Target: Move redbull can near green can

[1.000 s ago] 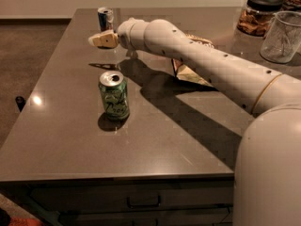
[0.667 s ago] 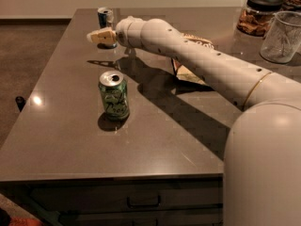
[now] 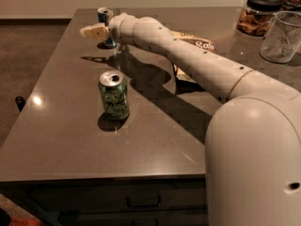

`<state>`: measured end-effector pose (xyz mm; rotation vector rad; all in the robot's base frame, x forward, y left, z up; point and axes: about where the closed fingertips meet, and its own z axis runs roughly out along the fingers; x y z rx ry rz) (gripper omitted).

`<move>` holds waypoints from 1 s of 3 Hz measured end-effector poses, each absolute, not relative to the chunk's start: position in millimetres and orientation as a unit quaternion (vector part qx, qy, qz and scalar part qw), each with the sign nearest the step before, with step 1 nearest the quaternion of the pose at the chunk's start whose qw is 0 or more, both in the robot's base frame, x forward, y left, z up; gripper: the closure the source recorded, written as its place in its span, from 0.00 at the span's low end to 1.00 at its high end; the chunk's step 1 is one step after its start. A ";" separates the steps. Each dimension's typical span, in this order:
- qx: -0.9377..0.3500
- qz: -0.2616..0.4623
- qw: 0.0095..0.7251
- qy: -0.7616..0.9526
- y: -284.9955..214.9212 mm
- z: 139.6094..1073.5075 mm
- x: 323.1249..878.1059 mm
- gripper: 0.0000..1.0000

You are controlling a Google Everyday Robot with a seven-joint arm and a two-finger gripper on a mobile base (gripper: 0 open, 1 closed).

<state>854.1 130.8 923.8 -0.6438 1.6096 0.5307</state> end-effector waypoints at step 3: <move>-0.261 0.222 0.635 0.692 132.7 935.3 868.6 0.59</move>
Offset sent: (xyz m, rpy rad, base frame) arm 0.0239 -0.0015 0.0121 0.0202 -0.0327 -0.0613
